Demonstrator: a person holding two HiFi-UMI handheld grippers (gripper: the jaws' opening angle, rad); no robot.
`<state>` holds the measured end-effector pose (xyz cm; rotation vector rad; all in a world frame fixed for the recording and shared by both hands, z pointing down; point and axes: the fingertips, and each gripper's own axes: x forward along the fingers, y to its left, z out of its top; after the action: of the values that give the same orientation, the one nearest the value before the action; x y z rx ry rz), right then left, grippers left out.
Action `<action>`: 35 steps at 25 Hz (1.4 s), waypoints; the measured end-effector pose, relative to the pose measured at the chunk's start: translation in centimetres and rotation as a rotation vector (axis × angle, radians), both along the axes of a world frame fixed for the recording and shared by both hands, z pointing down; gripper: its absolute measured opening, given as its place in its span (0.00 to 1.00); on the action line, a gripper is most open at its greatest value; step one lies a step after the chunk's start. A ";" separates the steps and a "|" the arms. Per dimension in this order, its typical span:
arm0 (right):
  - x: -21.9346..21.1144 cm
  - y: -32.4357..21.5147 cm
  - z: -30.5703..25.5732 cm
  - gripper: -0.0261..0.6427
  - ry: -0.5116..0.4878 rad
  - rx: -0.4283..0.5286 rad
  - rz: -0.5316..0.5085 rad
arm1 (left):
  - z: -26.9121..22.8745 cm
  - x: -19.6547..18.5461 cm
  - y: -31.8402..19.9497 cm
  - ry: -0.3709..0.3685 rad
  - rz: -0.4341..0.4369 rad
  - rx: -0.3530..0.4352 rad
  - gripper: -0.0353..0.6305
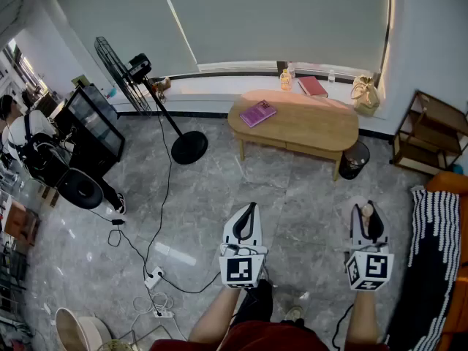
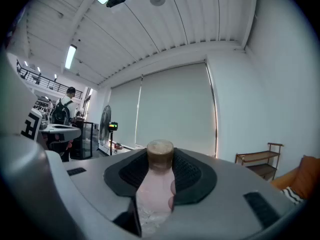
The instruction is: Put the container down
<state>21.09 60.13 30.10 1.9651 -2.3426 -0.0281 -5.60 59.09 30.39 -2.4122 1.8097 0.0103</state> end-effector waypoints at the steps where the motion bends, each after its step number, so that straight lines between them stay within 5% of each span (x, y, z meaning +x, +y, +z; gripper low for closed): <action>1: 0.0 1.7 -0.4 0.25 -0.002 0.000 0.003 | -0.4 -0.1 1.6 0.003 -0.001 0.001 0.06; 12: -4.5 10.5 -3.3 0.25 -0.034 0.036 -0.011 | -4.0 -3.4 10.2 0.045 0.013 0.067 0.06; 35: -15.0 9.6 -3.5 0.25 0.044 0.051 -0.049 | -3.4 -13.1 10.2 0.062 0.012 0.081 0.06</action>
<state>6.06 69.75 26.57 1.9082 -2.3848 -0.1339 -18.65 69.27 27.01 -2.3928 1.7835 0.1586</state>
